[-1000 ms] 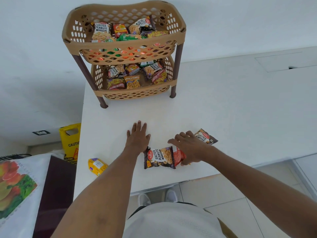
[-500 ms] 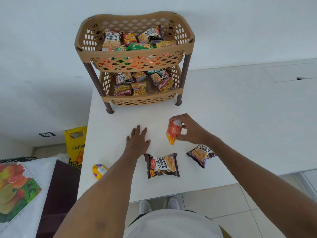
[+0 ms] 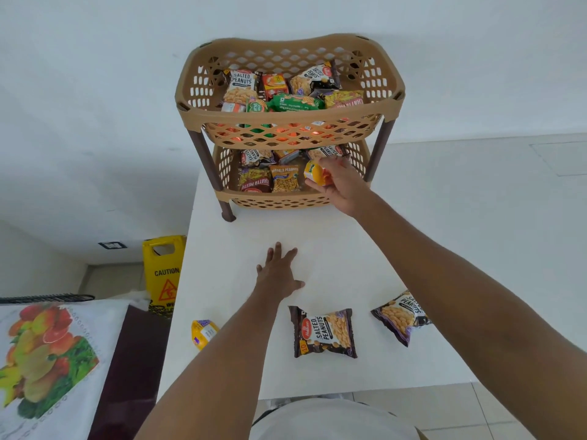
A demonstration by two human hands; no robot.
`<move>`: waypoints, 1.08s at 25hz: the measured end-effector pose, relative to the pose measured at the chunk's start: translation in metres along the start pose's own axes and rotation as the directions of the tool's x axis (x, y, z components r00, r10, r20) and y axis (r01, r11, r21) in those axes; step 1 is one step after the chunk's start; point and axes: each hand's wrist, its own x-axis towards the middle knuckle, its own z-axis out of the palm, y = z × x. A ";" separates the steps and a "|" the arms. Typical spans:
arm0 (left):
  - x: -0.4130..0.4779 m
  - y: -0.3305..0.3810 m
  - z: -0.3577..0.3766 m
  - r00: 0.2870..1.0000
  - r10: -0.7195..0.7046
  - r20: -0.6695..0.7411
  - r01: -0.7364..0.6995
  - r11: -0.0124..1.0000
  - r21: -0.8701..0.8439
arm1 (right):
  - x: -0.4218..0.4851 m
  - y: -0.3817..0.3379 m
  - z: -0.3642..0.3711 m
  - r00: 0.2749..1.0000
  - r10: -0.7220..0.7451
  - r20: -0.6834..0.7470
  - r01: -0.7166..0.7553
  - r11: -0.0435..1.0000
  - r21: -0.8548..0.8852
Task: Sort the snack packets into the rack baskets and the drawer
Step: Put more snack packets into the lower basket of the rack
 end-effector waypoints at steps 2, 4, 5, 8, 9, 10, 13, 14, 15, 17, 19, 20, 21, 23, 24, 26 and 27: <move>0.000 0.000 0.002 1.000 -0.009 -0.004 0.009 1.000 -0.012 | 0.022 -0.003 0.012 0.990 -0.056 -0.131 0.024 0.971 -0.237; 0.001 0.000 0.004 1.000 -0.018 -0.009 0.018 1.000 -0.016 | 0.041 -0.004 0.016 0.966 -0.168 -0.199 0.039 0.847 -0.529; 0.001 0.000 0.004 1.000 -0.020 -0.013 0.020 1.000 -0.018 | 0.052 -0.003 0.017 0.959 -0.205 -0.198 0.034 0.772 -0.635; 0.001 0.001 0.004 1.000 -0.027 -0.013 0.027 0.999 -0.031 | 0.077 0.001 0.014 0.950 -0.221 -0.222 -0.028 0.645 -0.764; 0.002 0.002 0.004 0.999 -0.032 -0.011 0.032 0.999 -0.034 | 0.084 0.004 0.012 0.947 -0.220 -0.235 -0.047 0.626 -0.778; 0.002 0.002 0.004 0.999 -0.038 -0.008 0.038 0.999 -0.035 | 0.090 0.007 0.010 0.946 -0.215 -0.242 -0.066 0.605 -0.793; 0.004 0.003 0.004 0.999 -0.052 0.000 0.052 0.998 -0.046 | 0.103 0.013 0.003 0.958 -0.202 -0.204 -0.108 0.405 -0.908; 0.005 0.003 0.004 0.998 -0.055 0.003 0.055 0.997 -0.050 | 0.105 0.014 0.000 0.964 -0.193 -0.181 -0.125 0.272 -0.954; 0.005 0.003 0.005 0.998 -0.059 0.005 0.059 0.997 -0.053 | 0.107 0.015 -0.001 0.970 -0.177 -0.165 -0.136 0.165 -0.977; 0.006 0.003 0.005 0.998 -0.061 0.007 0.061 0.996 -0.057 | 0.111 0.018 -0.001 0.978 -0.163 -0.132 -0.121 0.074 -0.990; 0.007 0.003 0.004 0.998 -0.064 0.007 0.064 0.996 -0.064 | 0.113 0.018 0.004 0.982 -0.159 -0.103 -0.095 0.057 -0.994; 0.007 0.003 0.005 0.998 -0.064 0.004 0.064 0.996 -0.067 | 0.114 0.019 0.005 0.984 -0.151 -0.095 -0.085 0.069 -0.994; 0.006 0.003 0.005 0.998 -0.062 -0.001 0.062 0.996 -0.069 | 0.115 0.020 0.005 0.986 -0.143 -0.089 -0.077 0.086 -0.993; 0.006 0.003 0.007 0.998 -0.057 -0.011 0.056 0.996 -0.072 | 0.115 0.022 0.002 0.984 -0.150 -0.097 -0.081 0.111 -0.991; 0.006 0.002 0.007 0.998 -0.056 -0.013 0.055 0.996 -0.073 | 0.113 0.022 0.001 0.974 -0.197 -0.109 -0.093 0.085 -0.992; 0.006 0.002 0.007 0.998 -0.057 -0.015 0.055 0.996 -0.071 | 0.108 0.023 0.000 0.923 -0.362 -0.131 -0.174 -0.090 -0.981; 0.006 0.002 0.007 0.998 -0.057 -0.016 0.056 0.996 -0.070 | 0.107 0.024 0.000 0.902 -0.402 -0.156 -0.239 -0.163 -0.957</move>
